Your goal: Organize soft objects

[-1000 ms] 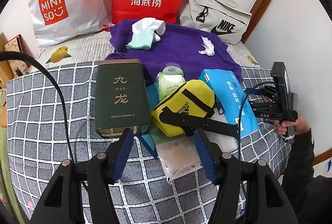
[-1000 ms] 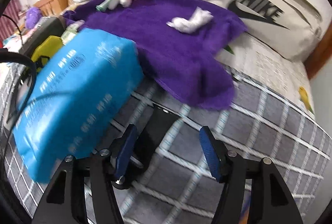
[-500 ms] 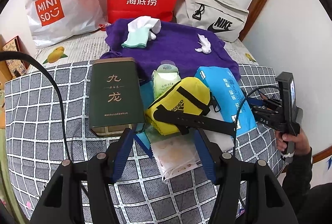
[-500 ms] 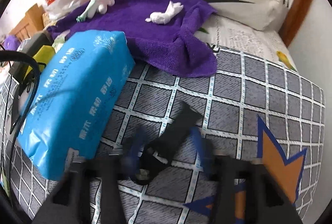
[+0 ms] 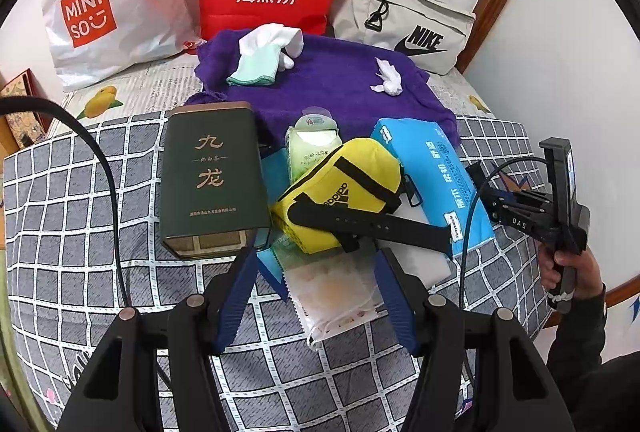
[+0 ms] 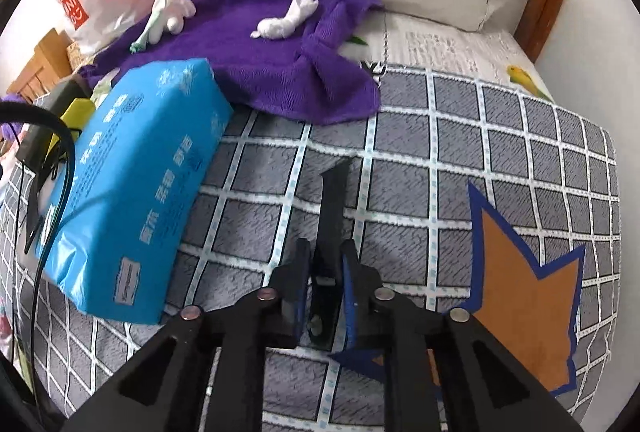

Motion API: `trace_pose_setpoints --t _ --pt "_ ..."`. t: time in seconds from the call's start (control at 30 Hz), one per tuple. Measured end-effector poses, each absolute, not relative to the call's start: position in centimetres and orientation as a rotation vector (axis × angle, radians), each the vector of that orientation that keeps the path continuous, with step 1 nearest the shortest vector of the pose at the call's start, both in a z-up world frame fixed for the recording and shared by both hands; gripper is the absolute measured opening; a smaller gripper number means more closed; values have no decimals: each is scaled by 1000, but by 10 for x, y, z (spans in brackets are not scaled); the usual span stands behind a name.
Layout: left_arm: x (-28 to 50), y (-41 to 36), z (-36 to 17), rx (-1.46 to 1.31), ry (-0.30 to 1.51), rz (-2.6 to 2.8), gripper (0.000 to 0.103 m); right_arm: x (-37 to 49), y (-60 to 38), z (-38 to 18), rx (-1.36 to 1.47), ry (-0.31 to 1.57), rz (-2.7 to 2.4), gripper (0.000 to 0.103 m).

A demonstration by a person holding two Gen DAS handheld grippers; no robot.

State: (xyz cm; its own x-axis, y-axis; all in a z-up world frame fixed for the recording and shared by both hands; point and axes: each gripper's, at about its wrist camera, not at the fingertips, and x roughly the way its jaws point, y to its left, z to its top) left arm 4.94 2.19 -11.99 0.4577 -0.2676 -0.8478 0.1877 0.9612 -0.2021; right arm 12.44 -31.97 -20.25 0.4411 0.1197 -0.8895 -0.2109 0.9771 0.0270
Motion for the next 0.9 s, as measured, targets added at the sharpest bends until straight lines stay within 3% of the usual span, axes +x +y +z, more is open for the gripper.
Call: trace_pose_setpoints --t 0.07,0.17,0.63,0.9 --pt "49 23 -120 -87 1060 -278 59 128 -321 -203 -83 1073 200 16" --pt "50 23 -121 -87 1062 -270 59 131 -324 -202 -54 1058 202 3" --pt "59 -6 -130 -19 1044 -374 59 108 -328 -172 -3 998 213 3" --pt "57 -31 -140 210 998 -366 59 94 -323 -167 -19 985 239 3"
